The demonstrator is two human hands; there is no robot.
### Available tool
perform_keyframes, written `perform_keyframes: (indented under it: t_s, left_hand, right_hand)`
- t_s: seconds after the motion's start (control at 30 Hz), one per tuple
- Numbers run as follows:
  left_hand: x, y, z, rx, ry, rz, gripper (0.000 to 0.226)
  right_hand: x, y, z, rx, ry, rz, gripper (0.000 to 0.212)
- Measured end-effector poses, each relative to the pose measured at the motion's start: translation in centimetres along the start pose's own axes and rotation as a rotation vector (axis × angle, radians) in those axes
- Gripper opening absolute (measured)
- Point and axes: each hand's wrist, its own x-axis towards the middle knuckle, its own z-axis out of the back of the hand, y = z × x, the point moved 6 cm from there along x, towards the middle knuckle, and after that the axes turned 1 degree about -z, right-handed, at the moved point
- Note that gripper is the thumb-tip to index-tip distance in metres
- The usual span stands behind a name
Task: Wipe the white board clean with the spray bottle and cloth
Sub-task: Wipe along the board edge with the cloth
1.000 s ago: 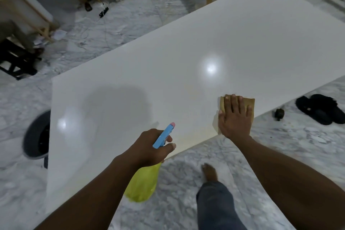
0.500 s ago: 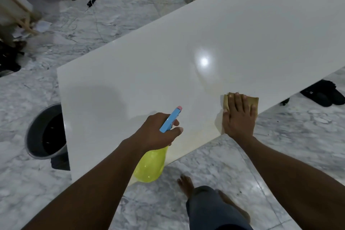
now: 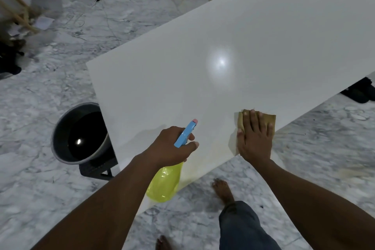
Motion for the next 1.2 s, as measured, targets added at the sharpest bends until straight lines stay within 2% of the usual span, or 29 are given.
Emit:
perform_keyframes:
  t_s: [0.37, 0.53, 0.67, 0.87, 1.0, 1.07, 1.13, 1.2]
  left_hand:
    - [-10.8, 17.6, 6.3, 0.013, -0.026, -0.060, 0.021]
    - [-15.6, 23.9, 8.7, 0.040, -0.032, -0.063, 0.032]
    - [-17.6, 26.9, 9.7, -0.005, -0.049, -0.028, 0.020]
    - [-17.9, 29.1, 8.7, 0.005, -0.018, -0.035, 0.018]
    - [-17.6, 28.2, 8.1, 0.003, -0.011, -0.032, 0.018]
    - [-17.2, 27.0, 8.0, 0.007, -0.014, -0.035, 0.021]
    - [-16.8, 25.5, 7.9, 0.007, -0.017, -0.050, 0.023]
    - [-16.2, 23.4, 7.8, 0.009, -0.019, -0.057, 0.021]
  right_hand:
    - [-15.6, 19.3, -6.7, 0.072, -0.035, 0.048, 0.062]
    - [-22.0, 27.5, -8.6, 0.176, -0.067, 0.122, 0.059]
    - [-23.7, 30.0, -9.4, 0.219, -0.066, 0.107, 0.059]
    - [-24.3, 30.7, -9.7, 0.270, -0.069, 0.117, 0.058]
    - [-27.1, 33.9, -10.5, 0.401, 0.035, 0.183, 0.053]
    - [-27.0, 33.9, -9.4, 0.547, 0.106, 0.113, 0.049]
    - [-26.2, 33.0, -7.3, 0.785, 0.209, -0.102, 0.040]
    - [-24.7, 31.0, -4.8, 1.143, 0.300, -0.365, 0.030]
